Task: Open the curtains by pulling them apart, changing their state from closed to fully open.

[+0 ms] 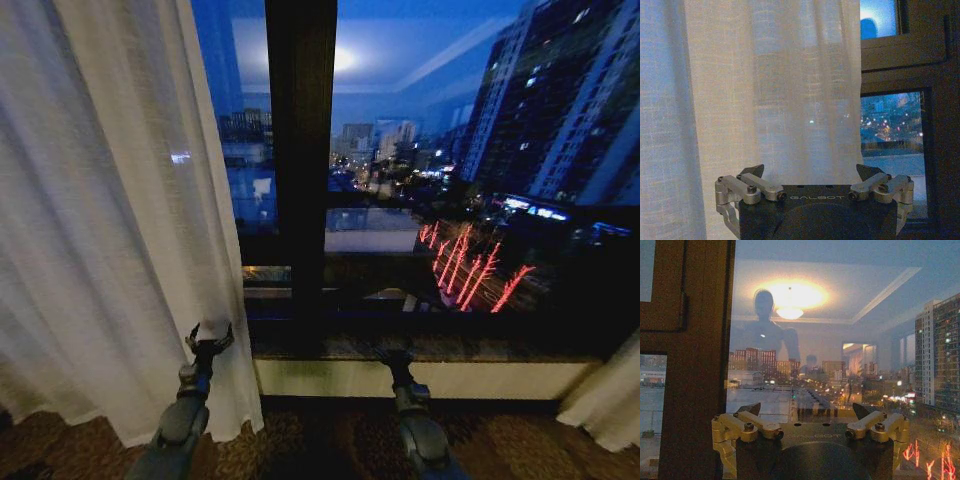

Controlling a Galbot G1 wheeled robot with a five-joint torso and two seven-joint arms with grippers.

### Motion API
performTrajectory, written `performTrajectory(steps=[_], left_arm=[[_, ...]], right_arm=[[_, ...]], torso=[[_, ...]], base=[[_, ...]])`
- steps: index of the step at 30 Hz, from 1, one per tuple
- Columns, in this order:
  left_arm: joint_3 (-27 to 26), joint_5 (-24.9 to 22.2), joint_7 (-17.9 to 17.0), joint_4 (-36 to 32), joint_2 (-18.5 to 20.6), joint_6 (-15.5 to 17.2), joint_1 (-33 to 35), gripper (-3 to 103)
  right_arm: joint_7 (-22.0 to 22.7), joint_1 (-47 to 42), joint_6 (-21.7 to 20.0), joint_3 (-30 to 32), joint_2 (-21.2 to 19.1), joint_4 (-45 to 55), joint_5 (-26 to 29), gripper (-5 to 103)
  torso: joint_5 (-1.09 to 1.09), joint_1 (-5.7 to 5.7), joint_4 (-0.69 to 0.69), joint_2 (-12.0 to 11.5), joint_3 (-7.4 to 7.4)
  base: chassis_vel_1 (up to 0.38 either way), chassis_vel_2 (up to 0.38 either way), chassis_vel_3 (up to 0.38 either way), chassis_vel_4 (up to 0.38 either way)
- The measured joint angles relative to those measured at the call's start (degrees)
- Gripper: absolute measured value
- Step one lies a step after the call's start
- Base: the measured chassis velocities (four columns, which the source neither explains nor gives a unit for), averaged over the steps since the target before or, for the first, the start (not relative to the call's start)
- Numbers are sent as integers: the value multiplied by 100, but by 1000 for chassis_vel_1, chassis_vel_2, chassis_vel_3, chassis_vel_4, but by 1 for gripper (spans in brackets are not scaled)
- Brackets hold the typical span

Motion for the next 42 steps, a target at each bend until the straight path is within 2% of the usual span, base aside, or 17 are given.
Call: performTrajectory(steps=[5,35,42], left_arm=[[79,-3,91,36,-2,-38,-94,100],[122,-15,125,309,7,-83,-369,100],[234,-33,159,669,4,-91,-785,100]], right_arm=[[0,0,0,0,0,0,0,100],[0,0,0,0,0,0,0,100],[0,0,-1,1,0,0,0,100]], torso=[[1,0,-1,0,0],[1,-1,0,0,0],[1,4,0,-2,2]], base=[[0,0,0,0],[0,0,0,0],[-121,90,114,-90]])
